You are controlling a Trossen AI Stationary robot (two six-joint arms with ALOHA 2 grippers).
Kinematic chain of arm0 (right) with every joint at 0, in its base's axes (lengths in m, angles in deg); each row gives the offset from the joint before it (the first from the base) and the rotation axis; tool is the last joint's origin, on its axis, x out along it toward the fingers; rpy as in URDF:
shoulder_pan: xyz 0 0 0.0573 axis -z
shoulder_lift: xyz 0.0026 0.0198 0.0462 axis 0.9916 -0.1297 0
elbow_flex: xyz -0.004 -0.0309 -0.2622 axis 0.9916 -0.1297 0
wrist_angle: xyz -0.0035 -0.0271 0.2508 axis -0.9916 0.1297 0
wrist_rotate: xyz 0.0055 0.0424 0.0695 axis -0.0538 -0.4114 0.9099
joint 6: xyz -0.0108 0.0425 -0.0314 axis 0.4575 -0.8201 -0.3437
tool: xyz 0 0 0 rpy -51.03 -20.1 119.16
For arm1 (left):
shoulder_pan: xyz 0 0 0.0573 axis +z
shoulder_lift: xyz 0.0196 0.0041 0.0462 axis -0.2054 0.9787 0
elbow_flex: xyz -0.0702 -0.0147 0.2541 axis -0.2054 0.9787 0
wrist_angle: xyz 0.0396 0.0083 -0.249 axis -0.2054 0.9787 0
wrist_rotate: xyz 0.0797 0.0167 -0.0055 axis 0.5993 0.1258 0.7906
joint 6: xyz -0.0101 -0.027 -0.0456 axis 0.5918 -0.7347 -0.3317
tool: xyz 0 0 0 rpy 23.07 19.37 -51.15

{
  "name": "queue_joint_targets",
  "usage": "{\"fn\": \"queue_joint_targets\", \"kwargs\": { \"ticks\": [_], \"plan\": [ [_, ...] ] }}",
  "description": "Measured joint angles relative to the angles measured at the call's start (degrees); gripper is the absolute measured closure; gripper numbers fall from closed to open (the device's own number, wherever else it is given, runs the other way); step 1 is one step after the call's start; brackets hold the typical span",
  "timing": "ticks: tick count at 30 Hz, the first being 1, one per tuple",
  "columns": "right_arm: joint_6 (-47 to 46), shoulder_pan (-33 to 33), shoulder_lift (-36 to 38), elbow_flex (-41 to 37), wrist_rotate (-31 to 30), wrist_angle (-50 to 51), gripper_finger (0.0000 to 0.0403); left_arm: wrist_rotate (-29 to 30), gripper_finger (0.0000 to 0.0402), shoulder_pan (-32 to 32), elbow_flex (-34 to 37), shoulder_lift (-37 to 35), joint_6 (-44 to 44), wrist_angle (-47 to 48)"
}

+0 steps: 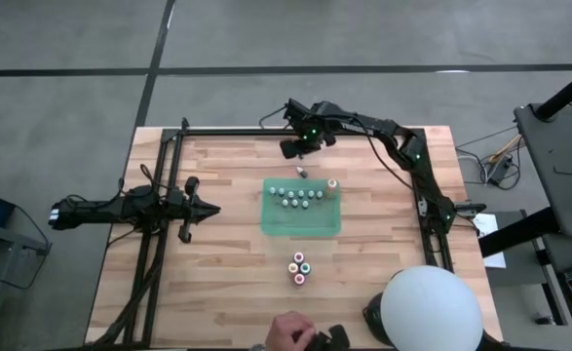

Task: Pick & Place food coloring
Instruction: Put the small violet food coloring bottle into the green container

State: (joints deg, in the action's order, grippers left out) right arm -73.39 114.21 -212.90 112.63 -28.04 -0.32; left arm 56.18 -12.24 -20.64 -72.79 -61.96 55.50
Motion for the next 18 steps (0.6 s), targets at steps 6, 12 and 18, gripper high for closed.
{"fn": "queue_joint_targets", "kwargs": {
  "ticks": [6, 12, 18],
  "plan": [
    [6.6, -0.2, 4.4, 1.0, 0.4, 0.7, 0.0340, 0.0, 0.0401, 0.0, 0.0, 0.0, 0.0, 0.0],
    [16.7, -1.4, 8.8, 0.5, 3.5, 4.5, 0.0340, 0.0, 0.0401, 0.0, 0.0, 0.0, 0.0, 0.0],
    [27.6, -3.7, 12.7, -1.0, 3.8, 8.1, 0.0339, 0.0, 0.0401, 0.0, 0.0, 0.0, 0.0, 0.0]
  ]
}}
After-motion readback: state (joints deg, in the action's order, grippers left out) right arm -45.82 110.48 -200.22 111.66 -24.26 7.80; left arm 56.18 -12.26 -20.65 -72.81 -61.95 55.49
